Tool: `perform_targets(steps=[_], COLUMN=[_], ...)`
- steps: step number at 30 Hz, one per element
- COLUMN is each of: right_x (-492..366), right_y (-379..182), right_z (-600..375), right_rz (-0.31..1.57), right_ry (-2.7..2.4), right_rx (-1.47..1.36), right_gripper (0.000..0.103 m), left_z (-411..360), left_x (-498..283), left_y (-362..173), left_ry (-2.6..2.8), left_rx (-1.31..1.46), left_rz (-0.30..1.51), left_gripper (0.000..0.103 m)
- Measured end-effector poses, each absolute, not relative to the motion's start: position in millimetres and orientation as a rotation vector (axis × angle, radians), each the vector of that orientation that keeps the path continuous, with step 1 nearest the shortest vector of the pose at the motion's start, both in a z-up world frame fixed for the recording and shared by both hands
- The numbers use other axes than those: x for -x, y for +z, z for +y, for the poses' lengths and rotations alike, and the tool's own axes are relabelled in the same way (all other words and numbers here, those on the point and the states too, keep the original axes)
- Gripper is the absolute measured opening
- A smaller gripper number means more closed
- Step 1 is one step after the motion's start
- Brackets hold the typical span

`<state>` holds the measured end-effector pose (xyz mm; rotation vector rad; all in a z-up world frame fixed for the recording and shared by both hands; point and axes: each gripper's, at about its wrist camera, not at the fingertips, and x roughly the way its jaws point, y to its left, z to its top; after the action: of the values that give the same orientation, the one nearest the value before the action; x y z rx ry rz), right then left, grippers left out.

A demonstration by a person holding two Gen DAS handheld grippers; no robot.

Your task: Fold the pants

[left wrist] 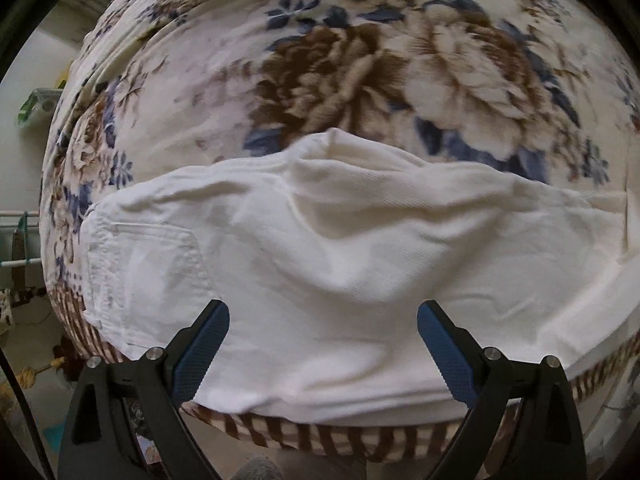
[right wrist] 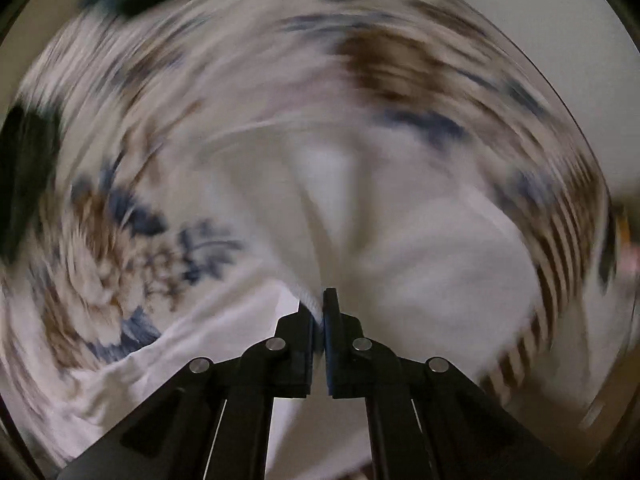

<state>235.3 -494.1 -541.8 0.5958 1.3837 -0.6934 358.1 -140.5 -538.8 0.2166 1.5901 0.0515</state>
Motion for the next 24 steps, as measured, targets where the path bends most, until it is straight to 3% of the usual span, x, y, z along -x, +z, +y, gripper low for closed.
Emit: perform_targets(steps=[6, 13, 19, 22, 24], right_x=[-123, -88, -84, -85, -85], right_y=[-561, -607, -588, -611, -607], right_z=[-551, -568, -571, -574, -570], right_rz=[1.317, 1.224, 1.233, 1.359, 1.350], right_ry=[-0.886, -0.851, -0.878, -0.851, -0.831], right_rx=[-0.891, -1.121, -1.040, -1.058, -1.084], right_gripper=[0.005, 0.005, 0.005, 0.017, 0.035], left_z=[-167, -182, -178, -171, -161], left_x=[-344, -334, -329, -325, -323], left_y=[-543, -552, -547, -543, -536], left_ry=[-0.014, -0.037, -0.021, -0.011, 0.000], left_rx=[-0.221, -0.242, -0.222, -0.191, -0.158], left_rz=[1.601, 1.618, 1.609, 1.596, 1.571], left_gripper=[0.096, 0.096, 0.096, 0.096, 0.096])
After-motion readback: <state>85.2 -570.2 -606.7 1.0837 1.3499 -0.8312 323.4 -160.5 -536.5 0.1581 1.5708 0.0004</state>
